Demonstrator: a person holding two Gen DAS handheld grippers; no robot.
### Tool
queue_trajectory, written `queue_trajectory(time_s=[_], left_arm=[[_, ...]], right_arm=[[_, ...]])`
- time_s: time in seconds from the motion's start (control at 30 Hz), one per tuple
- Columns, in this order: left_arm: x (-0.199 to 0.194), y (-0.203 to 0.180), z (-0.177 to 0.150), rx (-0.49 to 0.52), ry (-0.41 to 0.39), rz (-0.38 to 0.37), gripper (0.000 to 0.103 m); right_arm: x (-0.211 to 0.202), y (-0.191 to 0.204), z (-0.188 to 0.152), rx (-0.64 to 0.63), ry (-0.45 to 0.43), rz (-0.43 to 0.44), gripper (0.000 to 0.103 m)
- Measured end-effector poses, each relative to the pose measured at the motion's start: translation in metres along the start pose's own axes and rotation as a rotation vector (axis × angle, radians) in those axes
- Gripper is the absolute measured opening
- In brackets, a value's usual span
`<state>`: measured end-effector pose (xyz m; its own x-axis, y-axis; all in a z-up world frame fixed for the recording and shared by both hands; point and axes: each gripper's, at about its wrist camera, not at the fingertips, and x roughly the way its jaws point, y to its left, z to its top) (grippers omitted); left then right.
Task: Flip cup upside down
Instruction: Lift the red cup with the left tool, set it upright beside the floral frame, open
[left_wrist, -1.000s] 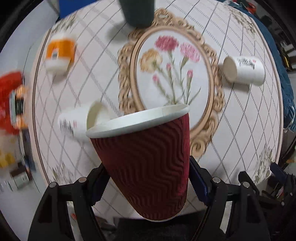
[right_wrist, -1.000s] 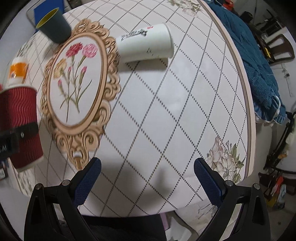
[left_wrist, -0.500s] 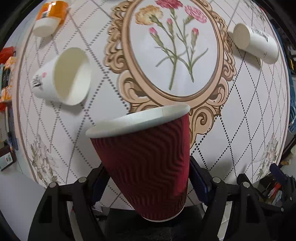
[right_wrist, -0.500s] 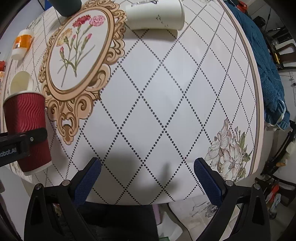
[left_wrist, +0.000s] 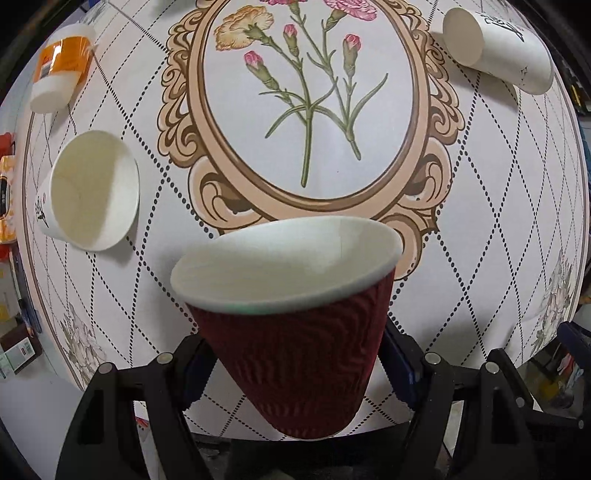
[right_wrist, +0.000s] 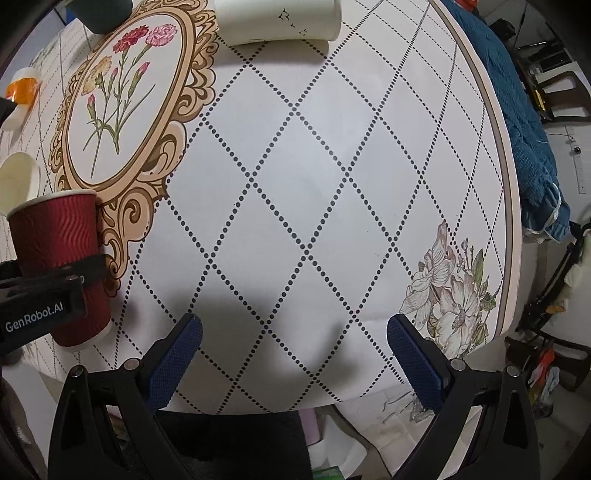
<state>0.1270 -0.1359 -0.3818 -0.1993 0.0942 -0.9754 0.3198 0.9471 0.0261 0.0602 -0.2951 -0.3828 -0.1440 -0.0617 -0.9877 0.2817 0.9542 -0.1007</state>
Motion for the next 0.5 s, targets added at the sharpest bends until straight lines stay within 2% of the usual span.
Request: queue_trajectory(time_s=[0.1,0.13,0.17,0.2,0.5], left_arm=[[-0.002,-0.009,-0.001,0.006,-0.003,0.001,0.078],[-0.002,-0.011,-0.001,0.008,-0.004,0.0,0.081],[-0.003,-0.013,-0.002,0.008,-0.006,0.0,0.088],[-0.004,-0.015,-0.002,0.008,-0.009,0.001,0.09],[-0.01,-0.018,-0.002,-0.002,-0.016,-0.001,0.09]], right_arm=[[0.0,-0.001,0.0,0.005,-0.002,0.0,0.102],[-0.001,0.0,0.0,0.008,-0.001,0.001,0.102],[0.0,0.0,0.0,0.011,0.0,0.002,0.102],[0.0,0.0,0.0,0.012,0.001,0.005,0.102],[-0.001,0.002,-0.003,0.014,-0.004,0.007,0.102]])
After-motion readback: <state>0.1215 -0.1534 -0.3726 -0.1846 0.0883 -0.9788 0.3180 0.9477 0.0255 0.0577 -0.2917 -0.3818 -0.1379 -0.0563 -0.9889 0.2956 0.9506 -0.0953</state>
